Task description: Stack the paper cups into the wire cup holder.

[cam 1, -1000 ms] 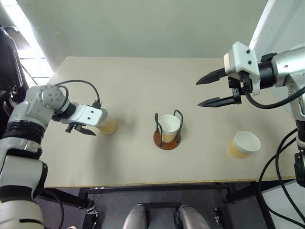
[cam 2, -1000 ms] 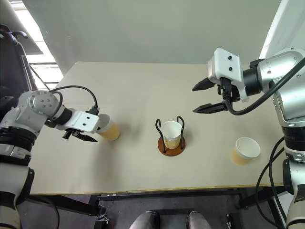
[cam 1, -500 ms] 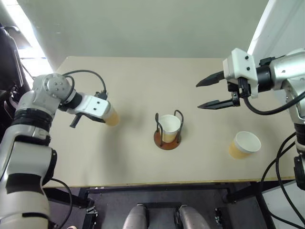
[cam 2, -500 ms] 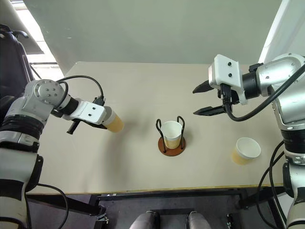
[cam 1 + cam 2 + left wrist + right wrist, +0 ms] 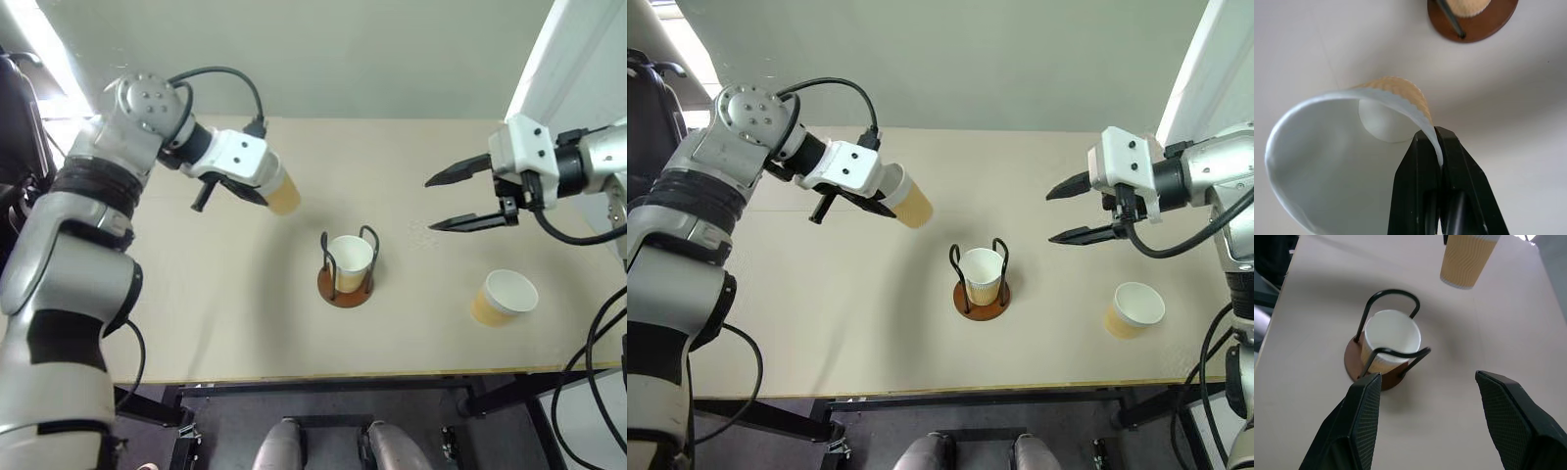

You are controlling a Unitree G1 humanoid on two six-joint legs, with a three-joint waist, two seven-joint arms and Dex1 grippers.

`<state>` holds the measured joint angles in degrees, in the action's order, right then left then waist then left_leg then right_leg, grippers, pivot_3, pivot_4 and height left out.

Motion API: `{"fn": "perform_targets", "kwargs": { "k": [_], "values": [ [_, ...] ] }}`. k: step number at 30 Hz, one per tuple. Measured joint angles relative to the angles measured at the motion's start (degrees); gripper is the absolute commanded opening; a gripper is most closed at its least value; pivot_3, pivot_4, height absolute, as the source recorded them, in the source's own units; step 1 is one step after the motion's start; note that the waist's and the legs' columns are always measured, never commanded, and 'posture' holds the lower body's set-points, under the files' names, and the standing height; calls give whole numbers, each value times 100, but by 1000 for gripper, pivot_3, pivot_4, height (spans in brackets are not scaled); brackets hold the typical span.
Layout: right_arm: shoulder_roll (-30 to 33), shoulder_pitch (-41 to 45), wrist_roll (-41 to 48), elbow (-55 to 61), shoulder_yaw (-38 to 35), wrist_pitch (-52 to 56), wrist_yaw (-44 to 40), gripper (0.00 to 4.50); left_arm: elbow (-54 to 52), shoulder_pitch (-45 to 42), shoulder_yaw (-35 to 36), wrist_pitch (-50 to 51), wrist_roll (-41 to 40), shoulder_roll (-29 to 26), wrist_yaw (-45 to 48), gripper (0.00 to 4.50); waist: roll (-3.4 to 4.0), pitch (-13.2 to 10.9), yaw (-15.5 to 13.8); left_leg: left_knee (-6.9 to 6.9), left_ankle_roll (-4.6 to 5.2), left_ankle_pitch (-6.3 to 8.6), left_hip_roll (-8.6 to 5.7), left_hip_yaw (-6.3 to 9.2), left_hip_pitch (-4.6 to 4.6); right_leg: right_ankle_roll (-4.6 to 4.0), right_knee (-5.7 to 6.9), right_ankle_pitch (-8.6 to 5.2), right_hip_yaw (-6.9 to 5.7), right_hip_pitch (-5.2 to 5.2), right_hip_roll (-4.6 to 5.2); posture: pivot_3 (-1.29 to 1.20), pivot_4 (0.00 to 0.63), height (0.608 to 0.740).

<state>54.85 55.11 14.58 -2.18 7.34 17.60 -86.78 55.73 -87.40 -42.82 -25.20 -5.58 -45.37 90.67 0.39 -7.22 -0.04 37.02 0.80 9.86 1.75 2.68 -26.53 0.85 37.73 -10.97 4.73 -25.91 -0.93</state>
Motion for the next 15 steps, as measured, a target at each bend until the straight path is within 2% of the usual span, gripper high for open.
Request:
{"fn": "perform_targets", "kwargs": {
  "k": [7, 15],
  "values": [
    [149, -1, 99, -20, -3, 0, -250, 3135, -778, -740, -1316, 305, -1305, -121, 5, 5, 1, -2, -9, 6, 1, 4, -6, -3, -29, 14, -47, 5, -15, 0, -4, 0, 150, 740],
    [234, -5, 155, 38, -4, 97, -350, 3135, -839, -1140, -2154, 288, -1931, 9, 6, 5, 7, -5, -21, 18, 17, 14, -9, -16, -44, 67, -80, 41, -8, 5, 2, 0, 150, 740]
  ]
}}
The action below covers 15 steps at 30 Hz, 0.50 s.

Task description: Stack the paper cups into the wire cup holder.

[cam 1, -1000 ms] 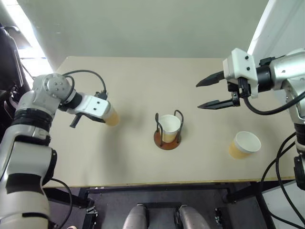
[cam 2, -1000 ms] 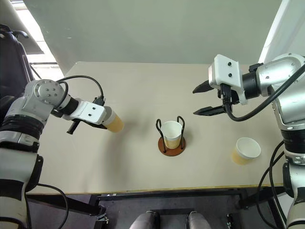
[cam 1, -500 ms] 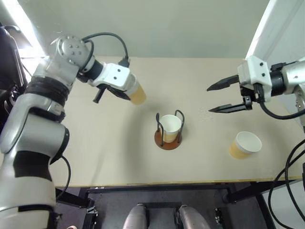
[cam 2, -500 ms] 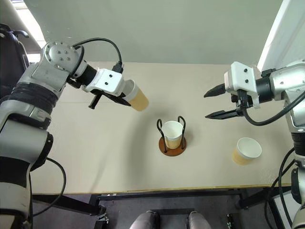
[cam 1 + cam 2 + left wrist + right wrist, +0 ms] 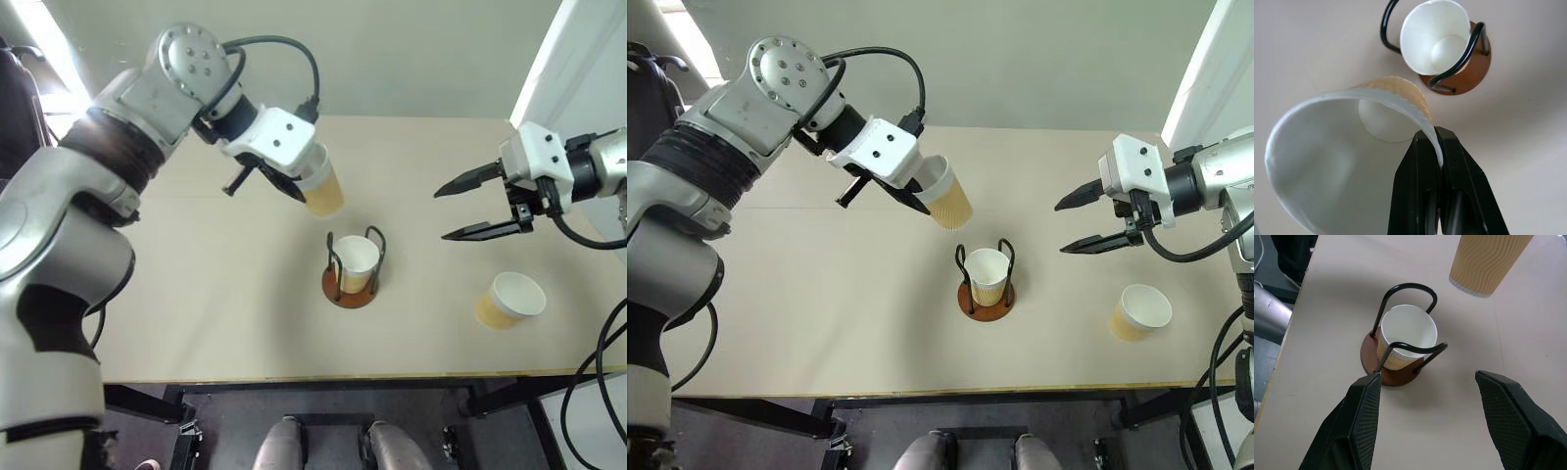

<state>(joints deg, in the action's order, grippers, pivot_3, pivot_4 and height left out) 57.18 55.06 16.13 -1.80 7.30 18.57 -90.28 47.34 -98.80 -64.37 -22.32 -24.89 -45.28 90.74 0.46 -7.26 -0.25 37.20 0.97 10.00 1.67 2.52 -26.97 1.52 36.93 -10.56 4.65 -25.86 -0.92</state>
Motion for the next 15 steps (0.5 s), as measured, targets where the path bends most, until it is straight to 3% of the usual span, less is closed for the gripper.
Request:
{"fn": "perform_targets", "kwargs": {
  "k": [15],
  "values": [
    [129, -265, 167, 196, -54, 61, -52, 3135, -356, -268, -542, 32, -716, 211, 1, 5, 8, -5, -46, 52, 12, 13, 1, 8, -1, 0, 0, -6, -2, 25, -2, 0, 150, 740]
  ]
}}
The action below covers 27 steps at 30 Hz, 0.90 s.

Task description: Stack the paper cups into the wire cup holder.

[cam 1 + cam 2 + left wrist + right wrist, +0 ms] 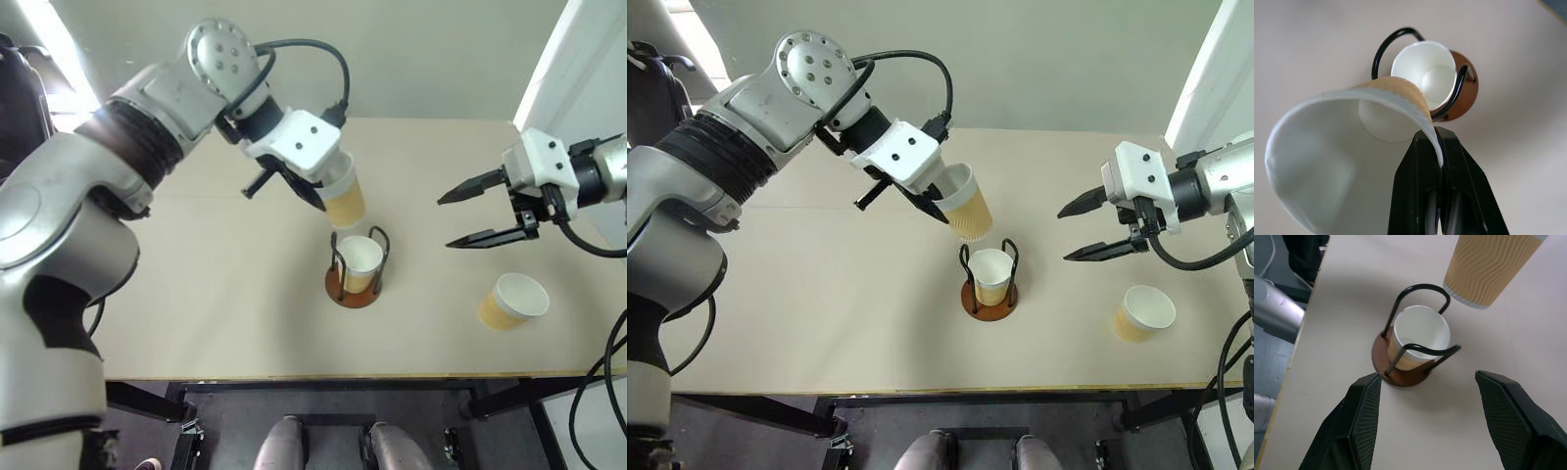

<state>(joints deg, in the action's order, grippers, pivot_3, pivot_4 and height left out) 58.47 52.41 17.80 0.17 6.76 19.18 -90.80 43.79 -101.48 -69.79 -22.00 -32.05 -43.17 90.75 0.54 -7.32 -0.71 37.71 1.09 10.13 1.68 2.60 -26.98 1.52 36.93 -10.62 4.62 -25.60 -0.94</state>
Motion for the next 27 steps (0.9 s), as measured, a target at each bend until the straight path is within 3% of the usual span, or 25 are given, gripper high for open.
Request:
{"fn": "perform_targets", "kwargs": {
  "k": [9, 27],
  "values": [
    [55, -294, 148, -273, -361, -475, -103, 3135, -17, -59, -131, 6, -182, 60, 0, 5, 7, -2, -20, 41, 10, 8, -3, 5, 1, 8, -1, 5, 13, 22, 10, 0, 150, 740],
    [82, -530, 331, -253, -408, -683, -113, 3135, 198, 79, -320, -442, 18, 408, 1, 5, 11, -3, -31, 40, 14, 11, -2, -4, -1, 20, -10, 9, 12, 26, 8, 0, 150, 740]
  ]
}}
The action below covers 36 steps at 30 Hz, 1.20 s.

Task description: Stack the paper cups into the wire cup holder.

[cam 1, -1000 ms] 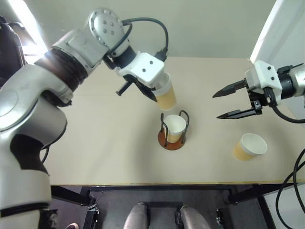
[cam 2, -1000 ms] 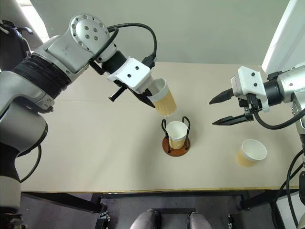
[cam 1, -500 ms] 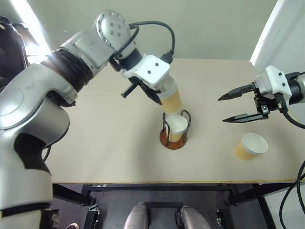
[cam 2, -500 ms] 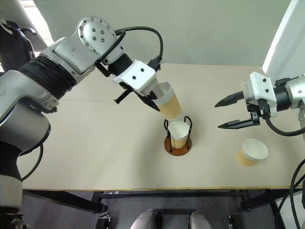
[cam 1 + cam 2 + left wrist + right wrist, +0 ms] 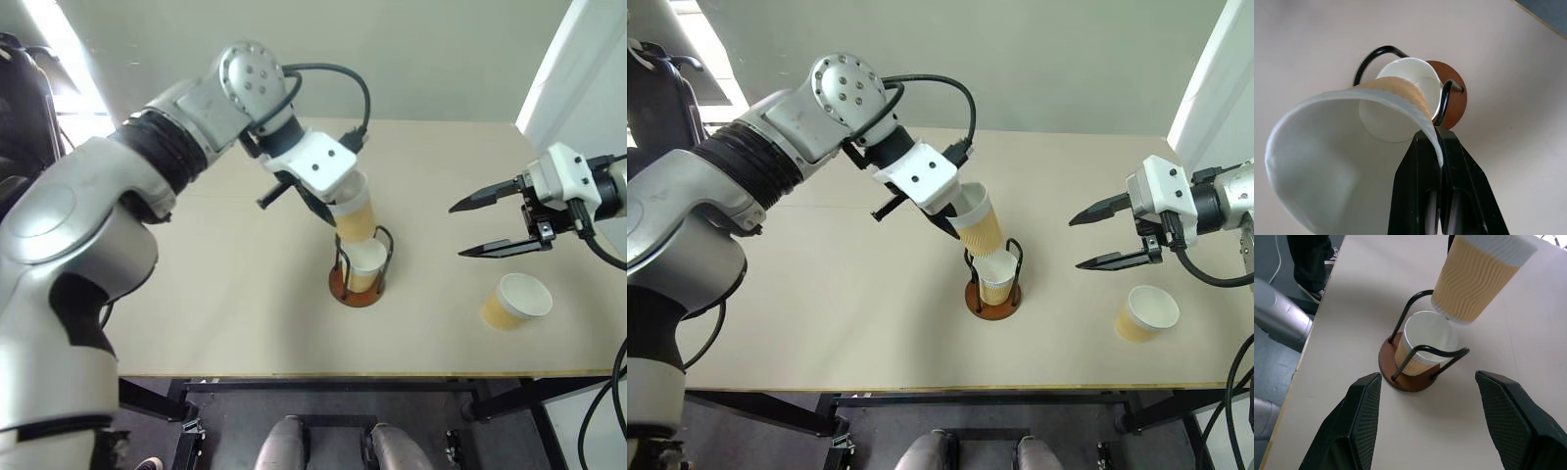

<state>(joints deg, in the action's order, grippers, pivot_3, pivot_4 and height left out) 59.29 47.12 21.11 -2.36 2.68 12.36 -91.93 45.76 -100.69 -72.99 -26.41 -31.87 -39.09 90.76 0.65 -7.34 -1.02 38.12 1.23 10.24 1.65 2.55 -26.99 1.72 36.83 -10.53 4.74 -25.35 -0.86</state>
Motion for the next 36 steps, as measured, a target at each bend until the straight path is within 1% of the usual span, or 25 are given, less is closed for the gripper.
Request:
{"fn": "perform_targets", "kwargs": {
  "k": [15, 18, 19, 25, 28, 29, 32, 34, 36],
  "values": [
    [0, -59, 18, 125, -13, 19, 94, 3135, 30, 126, 181, -190, 232, 129, 0, 5, 0, 1, -6, 4, 2, 1, -1, 4, 3, 4, 0, 2, 1, 4, 1, 0, 150, 740],
    [0, -71, 18, 163, -14, 14, 110, 3135, 43, 145, 226, -190, 263, 153, 0, 568, 0, 1, -10, 3, 2, 1, -1, 5, 3, 4, -1, 2, 0, 4, 1, 0, 150, 740],
    [0, -77, 18, 172, -14, 12, 114, 3135, 43, 162, 230, -194, 283, 160, 0, 860, 0, 0, -10, 4, 2, 1, 1, 4, 1, 6, -1, 3, 2, 5, 3, 0, 150, 740],
    [0, -108, 18, 192, -14, 7, 118, 3135, 43, 224, 266, -228, 381, 175, 0, 2937, 0, 0, -4, 3, 2, 1, -1, 0, 1, 9, -2, 5, 1, 4, 1, 0, 150, 740],
    [0, -115, 18, 195, -14, -8, 119, 3135, 57, 236, 344, -239, 435, 207, 0, 4112, 0, 0, -7, 4, 2, 2, -1, 1, 1, 7, -3, 4, 1, 5, 1, 0, 150, 740],
    [0, -119, 17, 195, -14, -13, 119, 3135, 56, 239, 367, -239, 439, 213, 0, 4388, -1, 1, -9, 4, 2, 2, -1, 2, 0, 10, -3, 5, 2, 5, 3, 0, 150, 740],
    [0, -129, 12, 194, -14, -37, 128, 3135, 57, 272, 519, -221, 437, 225, 0, 4454, 0, 0, -11, 4, 2, 2, 0, 2, 0, 11, -3, 6, 2, 4, 2, 0, 150, 740],
    [15, -131, -6, 187, -14, -24, 143, 3135, 95, 339, 765, -147, 411, 273, 2, 4454, 0, 0, -8, 3, 2, 2, -1, 1, 1, 10, -3, 6, 0, 5, 1, 0, 150, 740],
    [109, -130, -50, 157, -12, 66, 152, 3135, 160, 457, 1216, 117, 318, 393, 6, 4454, 0, 0, -15, 4, 3, 1, -2, 1, 0, 10, -3, 5, 0, 6, 2, 0, 150, 740]
  ]
}}
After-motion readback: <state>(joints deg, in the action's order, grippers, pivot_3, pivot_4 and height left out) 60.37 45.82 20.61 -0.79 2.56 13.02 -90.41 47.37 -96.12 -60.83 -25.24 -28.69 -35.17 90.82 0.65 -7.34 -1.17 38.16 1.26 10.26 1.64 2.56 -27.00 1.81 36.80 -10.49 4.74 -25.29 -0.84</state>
